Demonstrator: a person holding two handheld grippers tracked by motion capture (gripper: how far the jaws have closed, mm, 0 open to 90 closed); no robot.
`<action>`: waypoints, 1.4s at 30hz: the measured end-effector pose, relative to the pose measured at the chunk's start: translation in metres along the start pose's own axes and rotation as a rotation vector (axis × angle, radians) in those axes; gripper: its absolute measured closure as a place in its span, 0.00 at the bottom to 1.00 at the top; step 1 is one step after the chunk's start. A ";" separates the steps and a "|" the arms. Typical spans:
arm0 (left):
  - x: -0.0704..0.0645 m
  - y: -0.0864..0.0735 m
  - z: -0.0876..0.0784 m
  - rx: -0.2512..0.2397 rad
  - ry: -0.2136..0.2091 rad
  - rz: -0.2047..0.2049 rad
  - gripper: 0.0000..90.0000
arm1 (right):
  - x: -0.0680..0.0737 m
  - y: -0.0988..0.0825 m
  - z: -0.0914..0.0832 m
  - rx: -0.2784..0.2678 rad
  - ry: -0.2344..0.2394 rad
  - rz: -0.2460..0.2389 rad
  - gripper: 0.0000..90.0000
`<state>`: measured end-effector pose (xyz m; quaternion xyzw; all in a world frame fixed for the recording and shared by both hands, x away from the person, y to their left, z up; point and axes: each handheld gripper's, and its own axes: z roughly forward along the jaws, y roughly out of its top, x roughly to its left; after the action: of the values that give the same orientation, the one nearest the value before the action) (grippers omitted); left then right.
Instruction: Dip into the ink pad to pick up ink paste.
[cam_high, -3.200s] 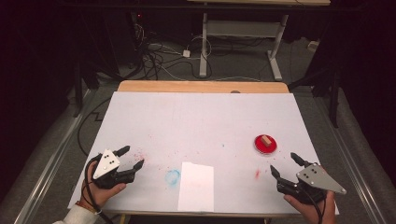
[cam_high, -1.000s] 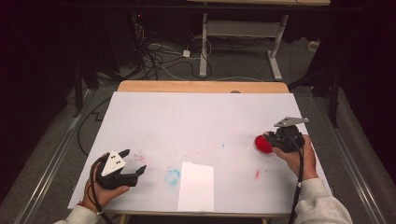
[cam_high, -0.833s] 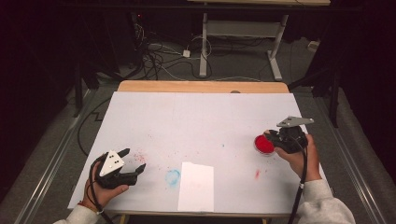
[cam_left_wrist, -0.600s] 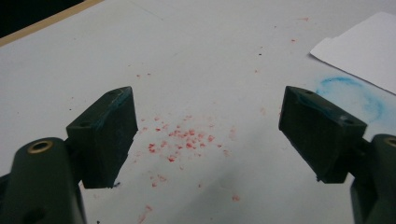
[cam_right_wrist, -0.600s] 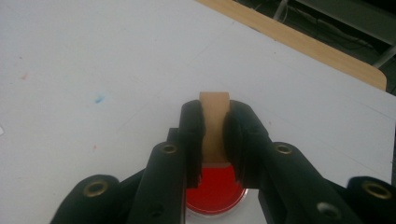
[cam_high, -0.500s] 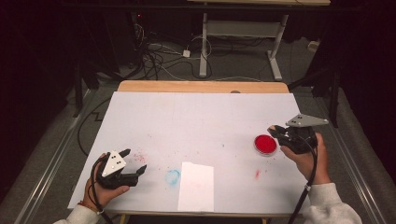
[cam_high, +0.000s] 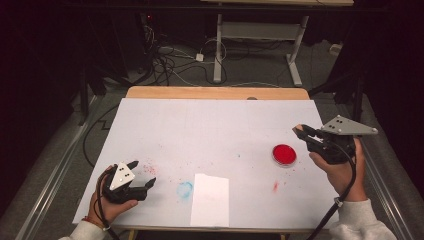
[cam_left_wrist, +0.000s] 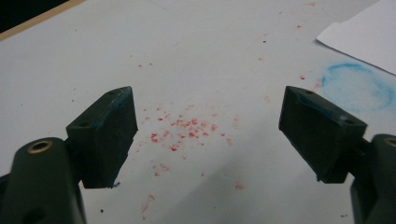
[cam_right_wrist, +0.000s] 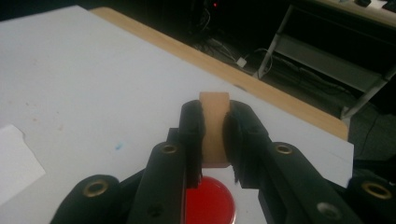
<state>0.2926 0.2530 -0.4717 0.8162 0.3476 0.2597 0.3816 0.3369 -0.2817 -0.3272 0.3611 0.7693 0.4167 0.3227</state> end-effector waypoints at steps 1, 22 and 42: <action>-0.001 0.001 0.000 0.003 0.002 0.006 0.21 | 0.002 0.001 -0.003 -0.010 0.001 -0.002 0.85; -0.003 0.001 0.001 0.018 -0.006 0.017 0.21 | 0.005 -0.025 0.035 0.159 0.007 -0.020 0.85; -0.004 0.001 0.003 0.029 -0.014 0.022 0.21 | 0.005 -0.071 0.090 0.369 0.057 0.007 0.85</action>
<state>0.2925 0.2487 -0.4735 0.8271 0.3396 0.2530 0.3696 0.3859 -0.2689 -0.4307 0.4049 0.8402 0.2798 0.2276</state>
